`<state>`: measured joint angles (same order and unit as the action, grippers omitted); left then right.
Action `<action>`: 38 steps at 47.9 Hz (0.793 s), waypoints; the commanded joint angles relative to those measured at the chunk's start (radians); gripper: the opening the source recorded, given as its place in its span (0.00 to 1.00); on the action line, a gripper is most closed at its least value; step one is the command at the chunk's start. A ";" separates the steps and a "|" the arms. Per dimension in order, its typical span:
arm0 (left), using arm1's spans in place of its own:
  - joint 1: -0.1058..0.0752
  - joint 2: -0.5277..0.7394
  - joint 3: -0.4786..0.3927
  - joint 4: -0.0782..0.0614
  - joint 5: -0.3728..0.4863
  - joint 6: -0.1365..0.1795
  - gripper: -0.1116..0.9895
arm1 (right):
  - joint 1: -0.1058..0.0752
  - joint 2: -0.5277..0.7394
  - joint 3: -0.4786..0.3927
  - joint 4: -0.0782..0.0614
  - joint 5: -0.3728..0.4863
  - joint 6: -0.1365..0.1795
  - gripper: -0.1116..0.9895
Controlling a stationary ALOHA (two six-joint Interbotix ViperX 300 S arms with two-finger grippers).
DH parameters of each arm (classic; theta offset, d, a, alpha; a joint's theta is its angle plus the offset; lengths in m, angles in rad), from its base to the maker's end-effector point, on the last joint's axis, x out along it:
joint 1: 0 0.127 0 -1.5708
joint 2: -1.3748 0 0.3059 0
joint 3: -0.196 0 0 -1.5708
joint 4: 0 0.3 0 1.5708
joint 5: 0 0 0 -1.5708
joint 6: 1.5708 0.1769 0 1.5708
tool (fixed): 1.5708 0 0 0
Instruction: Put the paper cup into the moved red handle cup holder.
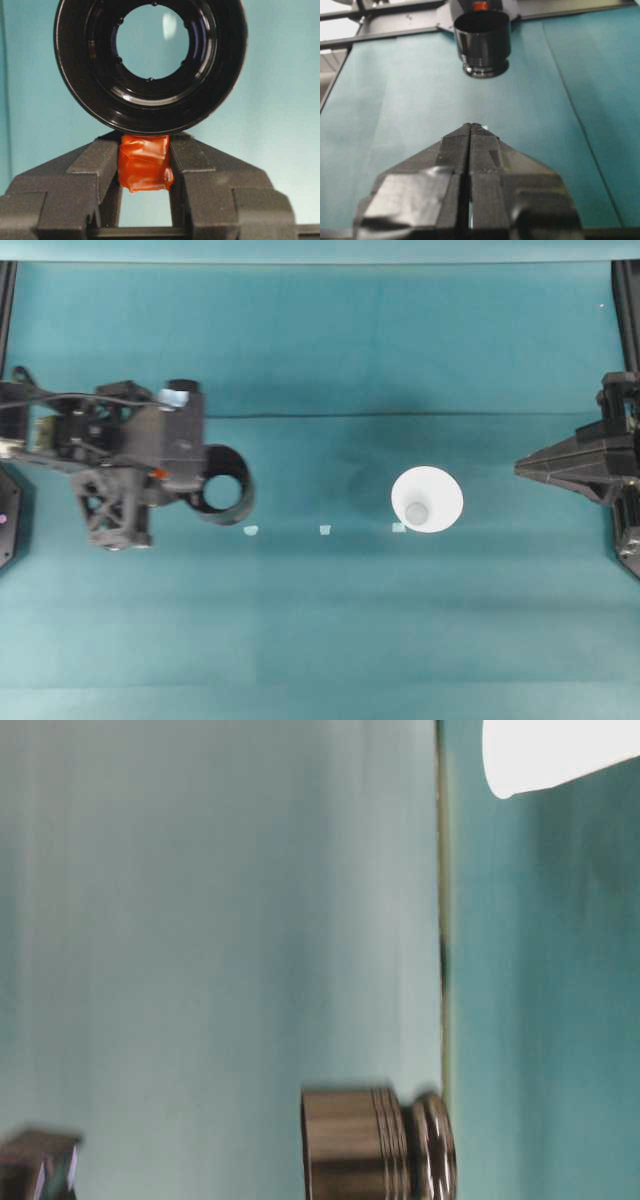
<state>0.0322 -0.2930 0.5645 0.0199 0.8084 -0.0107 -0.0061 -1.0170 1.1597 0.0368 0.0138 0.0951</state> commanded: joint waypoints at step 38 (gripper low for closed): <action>-0.002 0.351 -0.218 0.003 -0.160 0.107 0.34 | -0.006 0.003 -0.021 0.003 -0.006 0.006 0.00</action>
<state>0.0322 0.0506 0.3329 0.0199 0.6995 0.0936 -0.0061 -1.0216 1.1597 0.0383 0.0138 0.0951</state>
